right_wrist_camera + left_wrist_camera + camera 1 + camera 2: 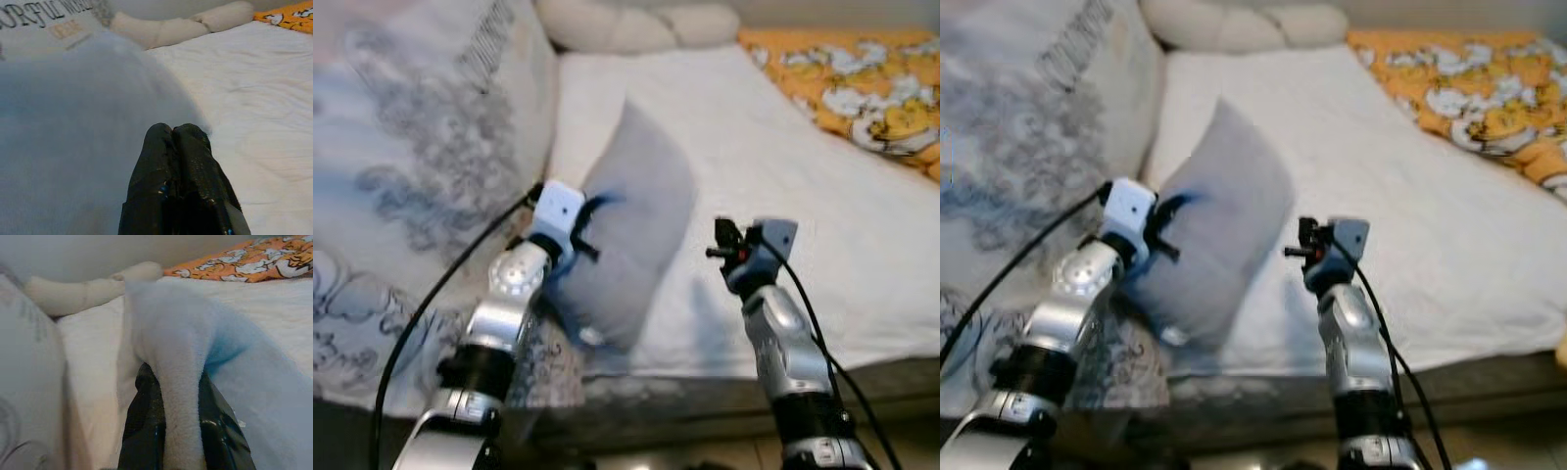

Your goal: Clean up the room

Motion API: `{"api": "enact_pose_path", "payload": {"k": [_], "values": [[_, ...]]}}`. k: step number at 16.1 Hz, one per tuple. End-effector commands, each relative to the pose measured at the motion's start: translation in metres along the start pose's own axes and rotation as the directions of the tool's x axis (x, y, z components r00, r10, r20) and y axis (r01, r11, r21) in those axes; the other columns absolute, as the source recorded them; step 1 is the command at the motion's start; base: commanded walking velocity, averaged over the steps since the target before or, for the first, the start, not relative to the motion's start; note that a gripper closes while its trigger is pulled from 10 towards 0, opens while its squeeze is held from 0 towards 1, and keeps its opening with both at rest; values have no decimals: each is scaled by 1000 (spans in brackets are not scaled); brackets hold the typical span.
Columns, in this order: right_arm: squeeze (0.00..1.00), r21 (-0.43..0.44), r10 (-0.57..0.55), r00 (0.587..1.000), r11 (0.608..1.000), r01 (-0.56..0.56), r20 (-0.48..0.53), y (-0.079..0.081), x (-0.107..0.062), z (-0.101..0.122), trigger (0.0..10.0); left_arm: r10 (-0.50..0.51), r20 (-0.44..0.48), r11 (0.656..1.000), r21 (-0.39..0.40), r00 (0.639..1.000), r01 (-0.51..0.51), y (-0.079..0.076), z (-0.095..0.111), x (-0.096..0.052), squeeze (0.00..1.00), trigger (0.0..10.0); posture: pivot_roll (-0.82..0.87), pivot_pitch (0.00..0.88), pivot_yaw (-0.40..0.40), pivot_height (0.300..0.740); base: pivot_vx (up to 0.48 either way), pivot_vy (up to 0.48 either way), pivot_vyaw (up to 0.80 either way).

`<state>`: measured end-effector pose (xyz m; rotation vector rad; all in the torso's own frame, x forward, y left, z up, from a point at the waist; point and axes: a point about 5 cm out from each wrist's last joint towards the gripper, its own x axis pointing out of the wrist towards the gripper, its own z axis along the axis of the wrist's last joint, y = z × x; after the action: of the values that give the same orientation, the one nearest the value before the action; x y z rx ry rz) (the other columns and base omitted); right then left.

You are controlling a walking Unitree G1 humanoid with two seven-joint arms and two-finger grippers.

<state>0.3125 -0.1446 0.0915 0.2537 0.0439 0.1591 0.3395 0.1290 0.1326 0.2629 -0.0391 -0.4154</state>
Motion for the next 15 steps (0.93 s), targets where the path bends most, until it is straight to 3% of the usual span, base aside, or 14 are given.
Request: {"api": "enact_pose_path", "payload": {"k": [1, 5, 9, 12, 15], "values": [[0, -9, -22, 1000, 1000, 22, 1, -8, 0, 4, 10000, 10, 73, 1000, 12, 997, -11, 0, 17, 4, 0, 10000, -35, 0, 32, 740, 0, 0, 0], [0, -25, -18, 1000, 1000, 18, 1, -12, 2, 6, 10000, 17, 81, 1000, 10, 997, -17, 3, 20, 5, 0, 10000, -33, 0, 29, 740, 0, 0, 0], [0, -60, -4, 1000, 998, 4, 1, -12, 4, 9, 10000, 30, 85, 1000, 3, 996, -30, 4, 22, 7, 0, 10000, -33, 0, 28, 740, 298, 0, 0], [0, -79, 48, 999, 996, -49, -6, -7, 5, 10, 10000, 41, 89, 999, 7, 995, -42, 8, 23, 6, 0, 10000, -31, 0, 24, 740, 326, 0, 800], [0, -34, -7, 1000, 999, 7, 7, -13, 6, 11, 10000, 44, 90, 999, 9, 995, -45, 8, 24, 7, 0, 10000, -31, 0, 23, 740, 325, 0, 533]]}}
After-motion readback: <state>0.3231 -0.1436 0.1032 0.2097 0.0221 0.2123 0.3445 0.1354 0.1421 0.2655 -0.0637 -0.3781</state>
